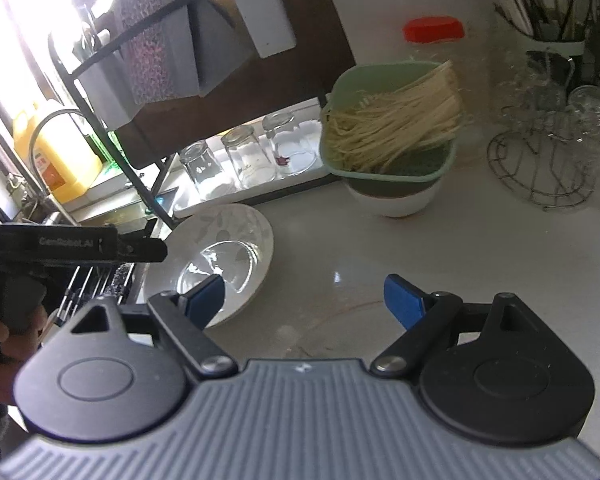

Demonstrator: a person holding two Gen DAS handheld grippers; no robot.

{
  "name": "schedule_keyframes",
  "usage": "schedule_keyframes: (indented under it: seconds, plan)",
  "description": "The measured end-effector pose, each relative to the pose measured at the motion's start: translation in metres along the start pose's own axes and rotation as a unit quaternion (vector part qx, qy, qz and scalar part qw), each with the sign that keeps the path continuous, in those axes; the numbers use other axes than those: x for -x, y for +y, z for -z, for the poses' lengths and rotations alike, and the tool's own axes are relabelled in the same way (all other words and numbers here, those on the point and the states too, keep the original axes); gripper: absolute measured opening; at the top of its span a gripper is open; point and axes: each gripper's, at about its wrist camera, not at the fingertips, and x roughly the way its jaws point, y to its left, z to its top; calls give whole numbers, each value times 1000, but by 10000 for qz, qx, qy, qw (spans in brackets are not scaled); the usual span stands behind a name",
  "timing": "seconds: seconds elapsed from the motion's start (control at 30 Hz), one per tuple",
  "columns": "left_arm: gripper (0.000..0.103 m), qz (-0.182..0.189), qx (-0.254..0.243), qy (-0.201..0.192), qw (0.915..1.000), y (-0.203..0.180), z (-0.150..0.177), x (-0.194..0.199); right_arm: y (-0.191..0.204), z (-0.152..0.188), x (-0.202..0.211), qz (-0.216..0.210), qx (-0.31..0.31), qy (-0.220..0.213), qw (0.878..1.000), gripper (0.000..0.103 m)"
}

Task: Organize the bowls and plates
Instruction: 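Move both tools to the leaf plate by the dish rack and close on its rim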

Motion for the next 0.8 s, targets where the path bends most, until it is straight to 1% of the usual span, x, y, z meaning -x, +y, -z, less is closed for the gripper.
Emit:
schedule_keyframes:
  seconds: [0.13,0.3,0.6,0.63,0.67,0.73,0.8]
  plan:
    - [94,-37,-54,-20,10000,9,0,-8,11,-4,-16,81,135,163,9997,88]
    - [94,3,246,78,9997,33,0,-23,18,-11,-36,76,101,332,9994,88]
    - [93,-45,324,223,9992,64,-11,-46,35,-18,-73,19,55,638,9979,88]
    - [93,-51,378,212,9990,68,-11,-49,36,-19,-77,0,64,684,9976,87]
    - [93,-24,451,212,9988,71,-11,-51,37,-20,-81,-32,62,730,9973,82]
    - [92,69,607,261,9978,78,-11,-58,38,-21,-91,-71,27,845,9964,76]
    - [85,143,615,308,9975,81,-12,-65,39,-22,-99,-102,2,926,9957,75]
